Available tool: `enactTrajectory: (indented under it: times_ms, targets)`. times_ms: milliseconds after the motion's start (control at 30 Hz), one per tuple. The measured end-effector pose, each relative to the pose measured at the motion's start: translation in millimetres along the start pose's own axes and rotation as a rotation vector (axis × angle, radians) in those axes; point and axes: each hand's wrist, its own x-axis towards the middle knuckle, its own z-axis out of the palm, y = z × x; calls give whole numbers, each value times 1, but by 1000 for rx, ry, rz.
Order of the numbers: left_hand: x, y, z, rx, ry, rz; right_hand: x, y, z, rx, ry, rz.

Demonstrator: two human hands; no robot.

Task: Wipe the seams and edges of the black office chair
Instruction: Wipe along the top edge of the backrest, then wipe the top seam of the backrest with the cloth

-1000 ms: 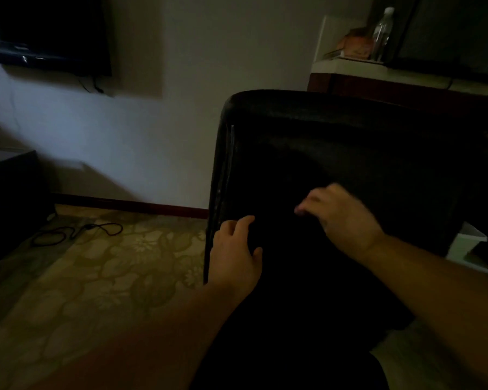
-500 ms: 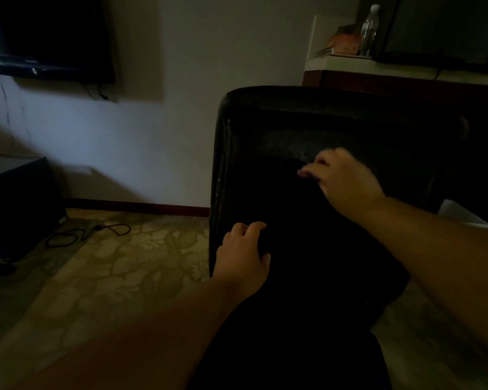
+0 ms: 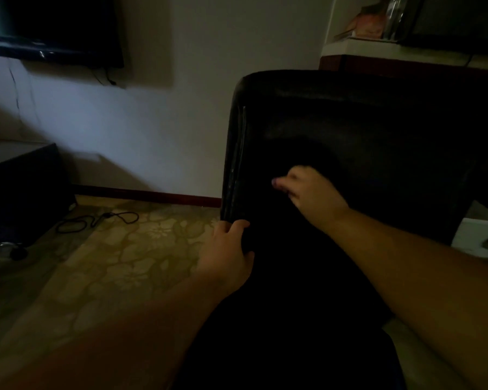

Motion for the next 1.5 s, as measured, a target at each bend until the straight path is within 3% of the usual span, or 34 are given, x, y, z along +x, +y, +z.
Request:
enactTrajectory:
  times_ms: [200, 367, 633, 833, 1067, 1233, 1500]
  targets:
    - [-13, -5, 14, -18, -74, -4, -73, -11, 57, -38, -310, -104]
    - [-26, 13, 26, -4, -119, 54, -111, -28, 56, -35, -249, -8]
    - [-59, 12, 55, -44, -224, 42, -160, -64, 52, -86, -307, 126]
    - [-92, 4, 99, 24, -544, 5, -219, -93, 85, -20, -431, 250]
    - [-120, 5, 154, 88, -869, 63, -289, -77, 105, 145, -592, 503]
    - [-136, 16, 178, 171, -950, 124, -323, -80, 106, 213, -605, 648]
    - [-150, 22, 174, 430, -1006, 129, -344, -94, 110, 351, -579, 661]
